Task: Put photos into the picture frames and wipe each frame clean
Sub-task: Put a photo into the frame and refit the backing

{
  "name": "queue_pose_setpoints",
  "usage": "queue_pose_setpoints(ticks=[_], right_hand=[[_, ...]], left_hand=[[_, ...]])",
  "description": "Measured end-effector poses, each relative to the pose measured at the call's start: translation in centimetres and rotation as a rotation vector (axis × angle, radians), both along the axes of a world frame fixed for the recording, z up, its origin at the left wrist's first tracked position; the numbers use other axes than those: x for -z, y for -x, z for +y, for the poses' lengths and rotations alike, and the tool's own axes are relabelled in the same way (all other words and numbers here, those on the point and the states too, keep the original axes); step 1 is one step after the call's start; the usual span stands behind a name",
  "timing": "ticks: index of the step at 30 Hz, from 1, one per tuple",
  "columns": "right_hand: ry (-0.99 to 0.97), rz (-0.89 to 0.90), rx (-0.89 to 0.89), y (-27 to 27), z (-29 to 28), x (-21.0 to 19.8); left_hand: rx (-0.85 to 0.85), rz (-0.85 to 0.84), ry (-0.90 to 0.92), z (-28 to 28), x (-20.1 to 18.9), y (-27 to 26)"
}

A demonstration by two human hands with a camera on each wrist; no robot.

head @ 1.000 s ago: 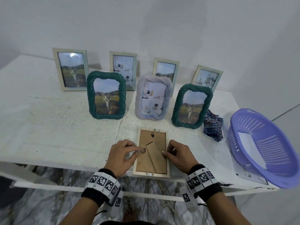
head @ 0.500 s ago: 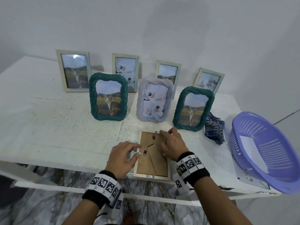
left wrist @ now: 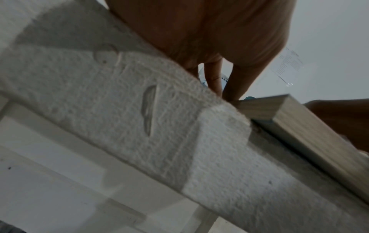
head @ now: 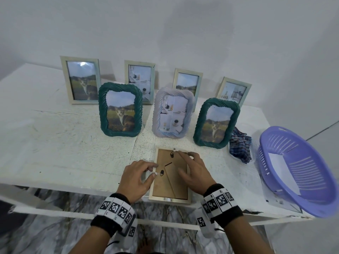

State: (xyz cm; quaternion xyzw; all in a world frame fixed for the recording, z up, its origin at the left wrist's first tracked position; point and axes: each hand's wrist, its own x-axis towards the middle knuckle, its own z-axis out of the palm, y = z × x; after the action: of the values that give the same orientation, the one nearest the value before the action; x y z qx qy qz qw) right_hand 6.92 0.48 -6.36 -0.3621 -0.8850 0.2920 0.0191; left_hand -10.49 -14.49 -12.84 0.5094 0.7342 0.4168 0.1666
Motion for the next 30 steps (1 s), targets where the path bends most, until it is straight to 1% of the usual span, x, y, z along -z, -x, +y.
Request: queue_pose_setpoints(ticks=[2, 4, 6, 9, 14, 19, 22, 27, 30], right_hand=[[0.062, -0.005, -0.022, -0.8, -1.3, -0.1], [0.107, -0.046, -0.063, -1.7, -2.8, -0.1], [0.096, -0.08, -0.084, -2.1, -4.0, 0.2], [0.05, -0.059, -0.078, -2.3, -5.0, 1.2], [-0.007, -0.035, -0.039, -2.1, -5.6, 2.7], [-0.025, -0.012, -0.013, -1.9, -5.8, 3.2], [-0.043, 0.031, 0.007, -1.8, -5.9, 3.6], [-0.022, 0.038, 0.026, -1.9, -5.8, 3.7], [0.034, 0.089, 0.048, -1.9, -5.6, 3.2]], left_hand=[[-0.001, 0.005, 0.006, 0.0, -0.1, 0.0], [-0.002, 0.007, 0.014, 0.0, -0.1, 0.0], [-0.003, 0.009, 0.019, -0.1, -0.2, -0.1], [0.0, 0.007, 0.018, -0.1, -0.3, -0.1], [-0.003, 0.024, 0.026, -0.1, -0.6, -0.2], [-0.001, 0.032, 0.026, -0.1, -0.8, -0.2], [-0.003, 0.045, 0.023, -0.1, -1.0, -0.3], [-0.007, 0.068, 0.026, -0.3, -1.4, -0.5], [-0.03, 0.047, 0.026, -0.3, -1.8, -0.9]])
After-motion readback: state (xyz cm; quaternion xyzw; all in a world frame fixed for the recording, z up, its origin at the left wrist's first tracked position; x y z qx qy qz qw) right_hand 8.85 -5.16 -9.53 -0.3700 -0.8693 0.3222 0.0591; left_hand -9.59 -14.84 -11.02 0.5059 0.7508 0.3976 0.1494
